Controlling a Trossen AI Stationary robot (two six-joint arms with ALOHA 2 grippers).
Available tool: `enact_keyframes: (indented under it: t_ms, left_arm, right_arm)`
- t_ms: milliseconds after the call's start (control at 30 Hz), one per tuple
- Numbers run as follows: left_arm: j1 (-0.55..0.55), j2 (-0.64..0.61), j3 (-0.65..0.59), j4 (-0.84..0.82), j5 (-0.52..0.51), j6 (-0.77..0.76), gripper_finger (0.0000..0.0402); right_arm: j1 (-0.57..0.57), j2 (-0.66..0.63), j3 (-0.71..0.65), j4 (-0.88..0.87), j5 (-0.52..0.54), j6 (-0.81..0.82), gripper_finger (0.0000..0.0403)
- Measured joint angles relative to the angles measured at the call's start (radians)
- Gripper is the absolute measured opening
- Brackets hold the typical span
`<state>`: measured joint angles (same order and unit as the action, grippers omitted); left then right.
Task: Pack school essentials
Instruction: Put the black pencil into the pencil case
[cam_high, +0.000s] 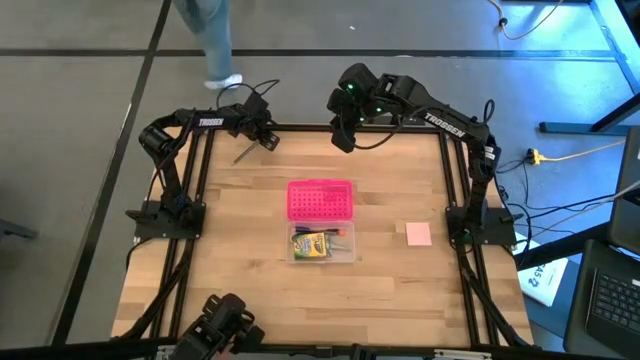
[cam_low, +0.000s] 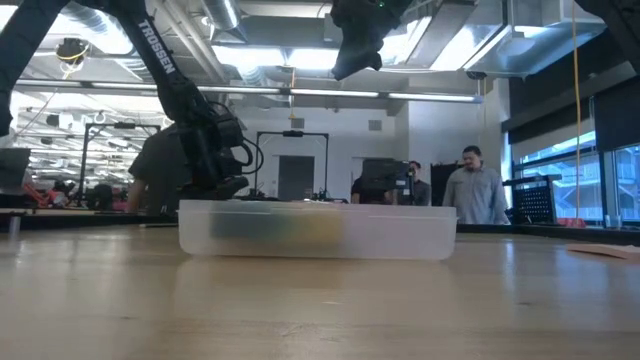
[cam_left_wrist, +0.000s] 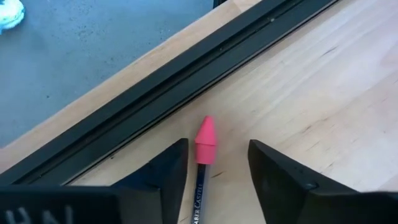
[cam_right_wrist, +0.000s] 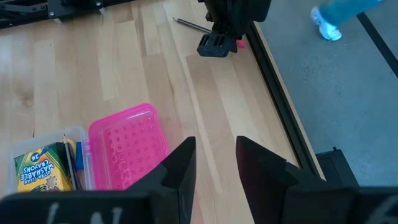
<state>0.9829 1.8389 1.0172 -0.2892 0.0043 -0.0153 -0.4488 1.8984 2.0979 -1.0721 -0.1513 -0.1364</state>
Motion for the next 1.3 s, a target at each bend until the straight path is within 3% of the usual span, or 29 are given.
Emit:
enact_keyframes:
  t_ms: [367,967,1300]
  left_arm:
    - [0.001,0.000,0.000,0.000,-0.040,0.045,0.0099]
    - [0.000,0.000,0.000,0.000,-0.040,0.046,0.0033]
    - [0.000,0.000,0.000,-0.003,-0.040,0.046,0.0022]
  right_arm:
    - [0.000,0.000,0.000,0.000,0.000,0.000,0.0116]
    - [0.000,0.000,0.000,0.000,0.000,0.000,0.0116]
    - [0.000,0.000,0.000,0.000,0.000,-0.003,0.0116]
